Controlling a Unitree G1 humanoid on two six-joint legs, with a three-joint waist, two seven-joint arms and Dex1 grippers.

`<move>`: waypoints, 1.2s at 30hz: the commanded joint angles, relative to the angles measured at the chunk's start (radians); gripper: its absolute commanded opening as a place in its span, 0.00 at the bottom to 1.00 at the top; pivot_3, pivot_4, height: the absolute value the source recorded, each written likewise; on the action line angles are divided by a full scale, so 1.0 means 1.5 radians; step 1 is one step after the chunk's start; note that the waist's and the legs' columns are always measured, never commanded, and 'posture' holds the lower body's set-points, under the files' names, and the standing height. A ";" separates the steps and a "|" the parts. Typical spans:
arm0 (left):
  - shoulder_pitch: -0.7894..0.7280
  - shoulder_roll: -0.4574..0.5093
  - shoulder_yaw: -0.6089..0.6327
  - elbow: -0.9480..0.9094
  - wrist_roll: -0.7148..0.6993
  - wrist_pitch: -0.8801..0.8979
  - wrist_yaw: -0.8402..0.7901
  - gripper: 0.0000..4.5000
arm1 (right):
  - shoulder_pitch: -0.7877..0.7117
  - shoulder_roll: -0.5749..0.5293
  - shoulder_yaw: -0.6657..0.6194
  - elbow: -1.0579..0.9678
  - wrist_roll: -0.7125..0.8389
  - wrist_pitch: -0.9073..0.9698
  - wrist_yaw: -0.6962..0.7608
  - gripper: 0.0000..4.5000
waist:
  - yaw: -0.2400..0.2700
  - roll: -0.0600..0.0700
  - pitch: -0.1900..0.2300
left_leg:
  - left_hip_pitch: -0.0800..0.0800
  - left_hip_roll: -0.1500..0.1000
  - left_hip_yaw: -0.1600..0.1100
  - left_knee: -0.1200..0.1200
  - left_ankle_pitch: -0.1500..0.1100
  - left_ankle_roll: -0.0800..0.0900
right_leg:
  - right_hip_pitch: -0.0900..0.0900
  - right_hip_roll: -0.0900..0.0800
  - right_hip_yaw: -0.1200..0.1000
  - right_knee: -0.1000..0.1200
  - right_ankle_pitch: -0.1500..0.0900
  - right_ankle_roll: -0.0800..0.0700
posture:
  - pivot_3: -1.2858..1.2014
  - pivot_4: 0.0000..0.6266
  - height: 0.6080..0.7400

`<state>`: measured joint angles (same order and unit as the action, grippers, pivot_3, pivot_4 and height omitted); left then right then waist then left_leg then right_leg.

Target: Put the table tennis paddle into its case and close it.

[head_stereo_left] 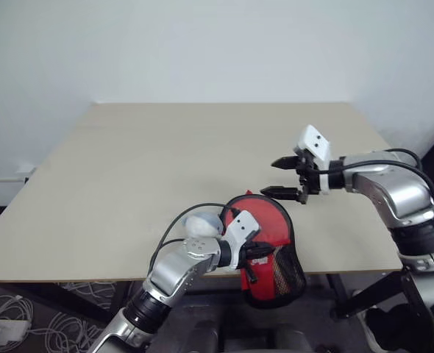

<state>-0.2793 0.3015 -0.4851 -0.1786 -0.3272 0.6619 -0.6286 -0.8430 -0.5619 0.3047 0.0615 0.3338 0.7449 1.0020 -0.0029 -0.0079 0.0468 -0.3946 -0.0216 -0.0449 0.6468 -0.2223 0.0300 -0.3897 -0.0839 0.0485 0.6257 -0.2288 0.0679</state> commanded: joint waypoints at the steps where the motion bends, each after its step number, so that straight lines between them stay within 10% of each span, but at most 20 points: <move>1: 0.005 0.001 -0.008 -0.003 0.017 -0.018 -0.015 0.01 | -0.055 0.049 0.030 0.067 -0.031 -0.020 0.008 1.00 | 0.000 0.000 0.000 | 0.000 0.000 0.000 0.000 0.000 0.000 | 0.000 0.000 0.000 0.000 0.000 0.000 | 0.52 0.00 1.00; 11: -0.003 -0.015 -0.041 0.032 0.079 -0.066 -0.027 0.01 | -0.143 0.219 0.101 0.278 -0.112 -0.063 0.021 1.00 | 0.001 0.001 0.000 | 0.000 -0.001 0.000 0.000 0.000 0.000 | 0.000 0.000 0.000 0.001 0.001 -0.001 | 0.52 0.00 1.00; 36: 0.002 -0.014 -0.043 0.049 0.125 -0.106 -0.065 0.01 | -0.197 0.378 0.198 0.500 -0.267 -0.310 0.329 1.00 | -0.001 0.003 -0.002 | 0.001 -0.001 -0.003 -0.001 0.000 -0.001 | 0.000 0.000 -0.002 0.001 0.001 0.000 | 0.52 0.00 1.00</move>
<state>-0.2507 0.2836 -0.5636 -0.1477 -0.1623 0.4783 -0.7321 -1.1618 -0.0885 0.5436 0.8190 -0.0828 0.2989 1.4238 -0.0050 -0.0030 0.0432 -0.3931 -0.0232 -0.0502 0.6459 -0.2224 0.0291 -0.3901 -0.0838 0.0449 0.6282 -0.2278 0.0676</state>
